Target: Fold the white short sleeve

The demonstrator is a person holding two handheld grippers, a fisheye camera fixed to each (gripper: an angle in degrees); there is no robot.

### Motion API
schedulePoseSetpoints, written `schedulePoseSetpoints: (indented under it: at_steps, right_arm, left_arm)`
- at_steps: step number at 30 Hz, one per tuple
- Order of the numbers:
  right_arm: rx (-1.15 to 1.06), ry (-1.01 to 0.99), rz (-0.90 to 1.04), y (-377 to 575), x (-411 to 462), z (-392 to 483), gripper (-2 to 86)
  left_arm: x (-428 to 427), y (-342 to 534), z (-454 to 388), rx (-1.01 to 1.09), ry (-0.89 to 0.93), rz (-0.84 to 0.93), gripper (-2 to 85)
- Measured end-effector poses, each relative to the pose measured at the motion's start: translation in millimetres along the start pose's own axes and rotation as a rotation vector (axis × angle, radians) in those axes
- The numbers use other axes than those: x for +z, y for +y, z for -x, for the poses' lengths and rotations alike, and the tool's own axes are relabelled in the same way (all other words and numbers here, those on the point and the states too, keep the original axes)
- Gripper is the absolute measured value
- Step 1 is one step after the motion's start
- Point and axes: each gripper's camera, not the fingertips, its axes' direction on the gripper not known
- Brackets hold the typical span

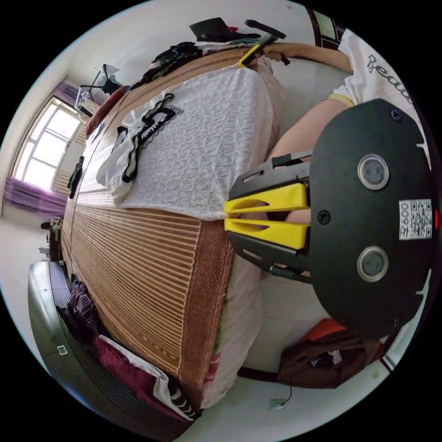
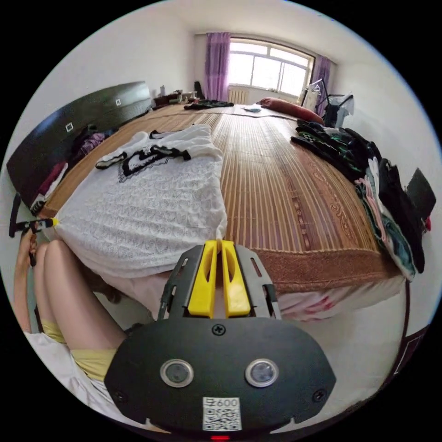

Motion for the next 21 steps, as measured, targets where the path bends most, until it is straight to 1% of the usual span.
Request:
schedulePoseSetpoints:
  at_steps: [2,3,5,8,15,18,19,21]
  right_arm:
    - [0.054,-0.075,-0.012,5.1,-17.5,-19.3,-0.9]
    - [0.065,-0.097,-0.013,6.0,-21.8,-24.0,-0.9]
    - [0.078,-0.160,-0.016,9.0,-38.5,-37.8,-0.9]
    - [0.101,-0.207,-0.034,14.8,-56.5,-50.2,-0.9]
    - [0.180,-0.274,-0.116,24.7,-85.4,-63.2,-0.9]
    - [0.177,-0.334,-0.224,24.3,-114.1,-65.0,-0.8]
    - [0.157,-0.349,-0.231,20.3,-126.0,-65.5,-0.8]
    - [0.115,-0.296,-0.180,11.2,-140.9,-62.8,-0.8]
  left_arm:
    - [-12.8,-2.4,21.6,-0.059,0.131,-0.013,2.9]
    - [-15.1,-2.7,27.6,-0.077,0.167,-0.015,2.9]
    - [-22.3,-2.8,47.7,-0.145,0.294,-0.021,2.6]
    - [-32.8,-3.2,57.5,-0.196,0.383,-0.031,2.2]
    - [-67.0,-17.7,39.8,-0.172,0.404,-0.018,2.0]
    - [-97.3,-22.7,34.5,-0.123,0.450,-0.051,2.0]
    - [-114.0,-23.7,29.2,-0.078,0.446,-0.067,2.0]
    - [-134.0,-26.2,18.1,-0.008,0.394,-0.028,2.0]
